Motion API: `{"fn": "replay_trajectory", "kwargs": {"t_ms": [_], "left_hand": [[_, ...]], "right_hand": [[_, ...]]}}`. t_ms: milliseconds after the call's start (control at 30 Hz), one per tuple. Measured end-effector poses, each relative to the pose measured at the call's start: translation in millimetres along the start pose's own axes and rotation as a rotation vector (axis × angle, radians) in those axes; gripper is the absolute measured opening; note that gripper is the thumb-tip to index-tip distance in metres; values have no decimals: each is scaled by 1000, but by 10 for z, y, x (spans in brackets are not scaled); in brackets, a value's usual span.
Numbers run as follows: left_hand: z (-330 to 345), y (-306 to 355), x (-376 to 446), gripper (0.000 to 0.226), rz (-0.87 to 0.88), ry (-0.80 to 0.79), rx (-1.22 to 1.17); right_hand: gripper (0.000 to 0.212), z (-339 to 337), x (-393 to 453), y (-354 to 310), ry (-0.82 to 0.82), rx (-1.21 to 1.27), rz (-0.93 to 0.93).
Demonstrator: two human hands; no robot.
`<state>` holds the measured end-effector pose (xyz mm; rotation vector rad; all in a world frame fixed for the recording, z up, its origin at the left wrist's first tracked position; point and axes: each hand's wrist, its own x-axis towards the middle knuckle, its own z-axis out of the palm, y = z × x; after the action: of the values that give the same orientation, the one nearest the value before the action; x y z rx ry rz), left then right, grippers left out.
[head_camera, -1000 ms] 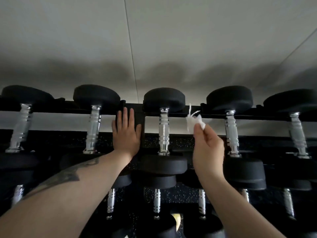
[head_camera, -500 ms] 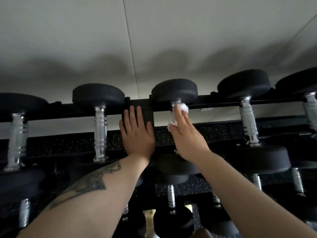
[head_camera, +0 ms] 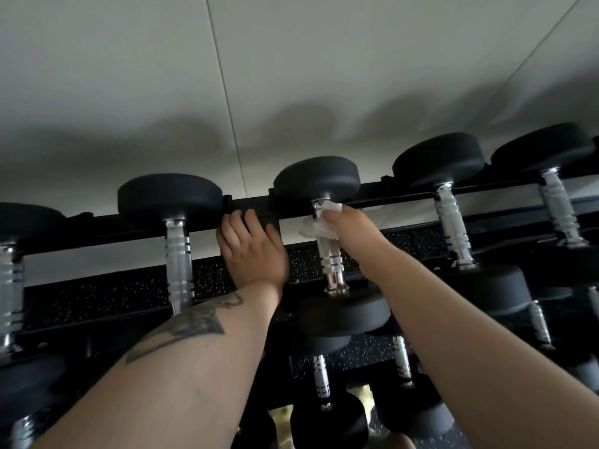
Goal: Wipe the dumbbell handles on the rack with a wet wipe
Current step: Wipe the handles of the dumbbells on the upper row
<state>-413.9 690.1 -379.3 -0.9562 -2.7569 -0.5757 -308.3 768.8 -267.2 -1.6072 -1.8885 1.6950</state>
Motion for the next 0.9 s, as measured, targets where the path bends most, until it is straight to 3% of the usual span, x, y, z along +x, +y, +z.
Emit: {"fn": "replay_trajectory", "kwargs": {"t_ms": [100,200,333,600,733,900], "left_hand": [[10,-11,-6,39,28,1,-2],[4,-4,6,39,17,-3,-18],[-6,1,5,40,20,-7,-26],[7,-7,20,41,26,17,-30],[-7,-4,16,40,24,10,-33],[-18,-5,25,41,10,-9,-48]], "right_hand": [[28,-109,-102,108,-35,225,81],[42,-148,4,133,2,562,166],[58,-143,206,46,-88,884,274],[62,-181,74,242,-14,644,92],[61,-33,81,79,22,574,153],[37,-12,-222,188,-30,419,-67]]}}
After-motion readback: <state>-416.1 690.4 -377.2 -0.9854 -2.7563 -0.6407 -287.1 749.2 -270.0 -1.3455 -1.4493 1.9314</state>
